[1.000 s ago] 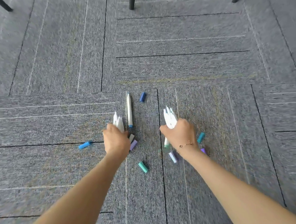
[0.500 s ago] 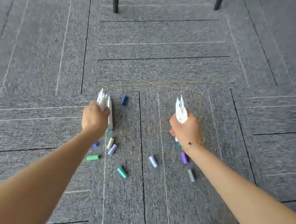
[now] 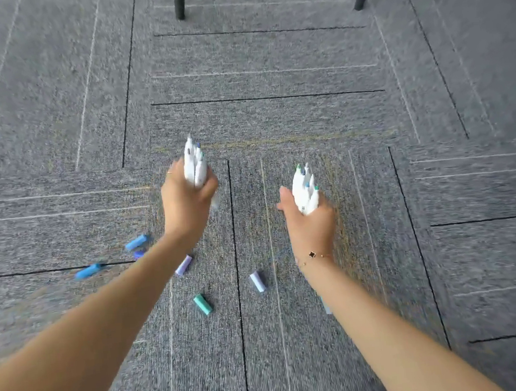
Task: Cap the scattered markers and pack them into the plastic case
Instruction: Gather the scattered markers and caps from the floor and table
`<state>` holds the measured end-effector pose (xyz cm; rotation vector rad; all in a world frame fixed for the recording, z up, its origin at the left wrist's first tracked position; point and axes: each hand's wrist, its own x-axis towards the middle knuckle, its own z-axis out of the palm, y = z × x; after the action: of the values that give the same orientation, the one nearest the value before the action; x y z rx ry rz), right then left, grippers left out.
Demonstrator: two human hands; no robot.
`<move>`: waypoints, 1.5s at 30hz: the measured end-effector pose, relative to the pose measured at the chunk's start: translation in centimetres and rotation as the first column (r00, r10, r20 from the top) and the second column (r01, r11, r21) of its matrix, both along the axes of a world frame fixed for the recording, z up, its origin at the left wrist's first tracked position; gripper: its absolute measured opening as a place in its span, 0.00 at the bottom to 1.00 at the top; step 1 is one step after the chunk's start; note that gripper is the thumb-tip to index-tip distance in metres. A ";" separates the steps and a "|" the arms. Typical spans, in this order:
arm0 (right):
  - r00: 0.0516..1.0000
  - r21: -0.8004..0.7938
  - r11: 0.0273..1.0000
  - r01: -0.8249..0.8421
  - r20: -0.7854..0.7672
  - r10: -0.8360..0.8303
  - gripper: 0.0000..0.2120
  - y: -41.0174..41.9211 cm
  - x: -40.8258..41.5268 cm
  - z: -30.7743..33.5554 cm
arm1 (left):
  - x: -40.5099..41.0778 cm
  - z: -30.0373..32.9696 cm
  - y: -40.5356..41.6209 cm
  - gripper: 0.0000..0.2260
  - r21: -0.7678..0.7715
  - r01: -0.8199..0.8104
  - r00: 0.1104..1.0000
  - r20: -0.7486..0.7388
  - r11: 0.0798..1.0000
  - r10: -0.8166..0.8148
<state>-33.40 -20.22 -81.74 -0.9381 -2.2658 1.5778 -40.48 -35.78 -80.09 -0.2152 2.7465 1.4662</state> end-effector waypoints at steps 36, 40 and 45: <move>0.821 0.268 0.802 -0.534 0.390 0.417 0.16 3.4 4.5 1.3 | 4.1 0.1 -1.5 0.09 -0.364 0.556 0.829 0.306 0.747 -0.468; 0.799 0.200 0.827 -0.526 0.450 0.399 0.18 3.7 5.4 6.3 | 4.6 4.9 -2.8 0.08 -0.280 0.564 0.804 0.398 0.777 -0.441; 0.804 0.057 0.871 -0.488 0.419 0.422 0.12 2.6 5.2 15.7 | 3.8 13.2 -4.6 0.09 -0.223 0.489 0.836 0.397 0.843 -0.379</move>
<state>-28.18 -17.58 -66.07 -0.7522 -3.0466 1.4258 -36.71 -40.41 -66.94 0.1492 2.4964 0.7839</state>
